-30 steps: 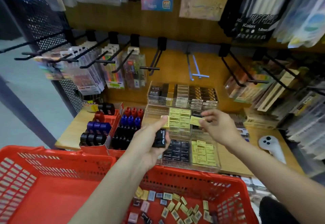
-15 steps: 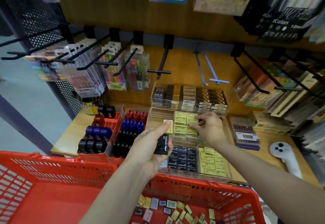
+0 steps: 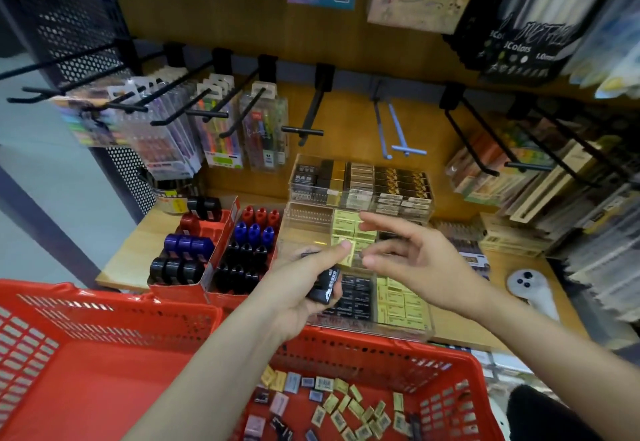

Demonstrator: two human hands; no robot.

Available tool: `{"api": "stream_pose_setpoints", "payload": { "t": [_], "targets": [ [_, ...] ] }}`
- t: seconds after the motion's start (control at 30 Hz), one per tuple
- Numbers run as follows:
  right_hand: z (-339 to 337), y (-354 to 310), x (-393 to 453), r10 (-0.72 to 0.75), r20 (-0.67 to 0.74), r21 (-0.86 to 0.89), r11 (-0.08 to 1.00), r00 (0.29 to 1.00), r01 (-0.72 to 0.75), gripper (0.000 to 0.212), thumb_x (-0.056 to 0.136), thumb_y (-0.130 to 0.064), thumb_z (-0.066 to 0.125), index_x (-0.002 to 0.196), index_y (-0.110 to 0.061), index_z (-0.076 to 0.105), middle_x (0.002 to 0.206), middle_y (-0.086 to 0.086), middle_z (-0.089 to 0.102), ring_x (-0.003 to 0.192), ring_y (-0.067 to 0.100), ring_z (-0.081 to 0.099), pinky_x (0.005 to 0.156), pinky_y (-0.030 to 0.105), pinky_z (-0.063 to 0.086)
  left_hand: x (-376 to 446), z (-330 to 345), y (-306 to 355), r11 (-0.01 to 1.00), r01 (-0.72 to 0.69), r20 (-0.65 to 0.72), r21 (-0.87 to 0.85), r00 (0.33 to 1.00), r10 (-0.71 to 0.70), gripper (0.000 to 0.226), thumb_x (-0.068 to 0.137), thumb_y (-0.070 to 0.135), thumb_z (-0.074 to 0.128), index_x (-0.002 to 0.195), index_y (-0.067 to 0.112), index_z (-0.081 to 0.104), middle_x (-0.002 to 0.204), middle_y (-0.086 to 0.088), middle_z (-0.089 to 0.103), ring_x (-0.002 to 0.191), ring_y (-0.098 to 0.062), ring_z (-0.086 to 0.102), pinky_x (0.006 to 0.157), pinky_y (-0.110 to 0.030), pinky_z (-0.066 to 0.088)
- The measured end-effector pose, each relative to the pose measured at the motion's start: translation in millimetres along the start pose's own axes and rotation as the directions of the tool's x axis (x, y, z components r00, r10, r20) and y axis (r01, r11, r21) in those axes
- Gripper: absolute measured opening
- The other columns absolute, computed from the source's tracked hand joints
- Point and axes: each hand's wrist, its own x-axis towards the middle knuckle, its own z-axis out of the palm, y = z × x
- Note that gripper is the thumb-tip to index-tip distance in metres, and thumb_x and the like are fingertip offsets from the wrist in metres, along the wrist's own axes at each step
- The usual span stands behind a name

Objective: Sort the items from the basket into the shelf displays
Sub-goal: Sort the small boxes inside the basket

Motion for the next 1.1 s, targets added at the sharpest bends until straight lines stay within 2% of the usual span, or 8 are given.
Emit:
{"api": "stream_pose_setpoints", "payload": {
  "t": [0.13,0.27,0.37,0.5,0.67,0.83,0.97,1.1],
  "targets": [
    [10,-15,-34,-0.006,0.023,-0.104,0.995,1.000,0.008,0.058,0.078,-0.015,0.080,0.132,-0.024,0.061,0.119,-0.005,0.060,0.096,0.011,0.067,0.087,0.024,0.055,-12,9,-11,0.990,0.035,0.130,0.135,0.990,-0.053,0.041,0.057,0.027,0.091,0.087,0.008,0.071,0.078,-0.007,0.066,0.062,-0.014,0.060,0.050,-0.023,0.050],
    [14,-14,-49,0.037,-0.067,-0.101,0.994,0.997,-0.044,0.038,0.070,-0.022,0.086,0.105,-0.022,0.072,0.104,-0.005,0.068,0.089,0.014,0.069,0.082,0.033,0.059,-15,14,-19,0.980,0.072,0.128,0.188,0.987,-0.097,0.044,0.060,0.025,0.090,0.093,0.004,0.072,0.073,-0.006,0.067,0.059,-0.014,0.060,0.048,-0.022,0.049],
    [12,-10,-58,0.107,-0.132,-0.094,0.988,0.985,-0.120,0.035,0.059,-0.043,0.084,0.091,-0.036,0.075,0.094,-0.012,0.074,0.082,0.012,0.071,0.072,0.026,0.060,-17,16,-23,0.979,0.103,0.122,0.174,0.985,-0.125,0.035,0.063,0.024,0.090,0.088,0.007,0.072,0.068,-0.005,0.067,0.057,-0.014,0.060,0.048,-0.023,0.050],
    [-11,7,-53,0.251,-0.173,0.053,0.968,0.952,-0.246,0.032,0.066,-0.031,0.082,0.097,-0.031,0.074,0.084,-0.002,0.077,0.081,0.012,0.074,0.079,0.025,0.059,-12,14,-22,0.995,0.095,0.024,0.040,0.995,-0.096,0.036,0.071,0.021,0.086,0.096,0.005,0.065,0.086,-0.011,0.062,0.063,-0.017,0.058,0.048,-0.023,0.050],
    [-45,68,-51,0.417,-0.482,-0.205,0.801,0.771,-0.562,0.022,0.079,-0.022,0.081,0.098,-0.021,0.069,0.089,0.001,0.074,0.078,0.006,0.069,0.059,0.016,0.043,1,2,-18,0.995,0.050,-0.085,-0.090,0.995,-0.058,0.041,0.064,0.023,0.087,0.096,0.008,0.065,0.100,-0.013,0.059,0.078,-0.020,0.055,0.050,-0.024,0.052],
    [-27,97,-47,0.304,-0.452,-0.474,0.714,0.839,-0.515,0.031,0.079,-0.034,0.081,0.104,-0.018,0.071,0.082,-0.009,0.064,0.068,-0.003,0.058,0.052,0.007,0.035,10,-2,-21,0.973,0.113,-0.070,-0.203,0.989,-0.130,0.035,0.059,0.026,0.091,0.083,0.010,0.071,0.098,-0.011,0.062,0.085,-0.021,0.055,0.051,-0.025,0.052],
    [-3,111,-34,0.371,-0.416,-0.481,0.685,0.830,-0.547,0.027,0.079,-0.029,0.081,0.099,-0.013,0.073,0.088,0.000,0.070,0.071,0.008,0.060,0.050,0.003,0.035,13,0,-22,0.960,0.146,-0.045,-0.237,0.986,-0.161,0.036,0.059,0.021,0.091,0.082,0.008,0.066,0.086,-0.010,0.063,0.074,-0.018,0.056,0.049,-0.024,0.050],
    [16,119,-30,0.446,-0.447,-0.464,0.626,0.775,-0.627,0.023,0.076,-0.036,0.082,0.084,-0.019,0.069,0.083,-0.001,0.072,0.074,0.012,0.065,0.064,0.023,0.054,11,2,-21,0.967,0.155,-0.042,-0.201,0.985,-0.167,0.038,0.053,0.022,0.092,0.078,0.008,0.066,0.081,-0.009,0.062,0.070,-0.018,0.055,0.048,-0.023,0.050]
  ]
}}
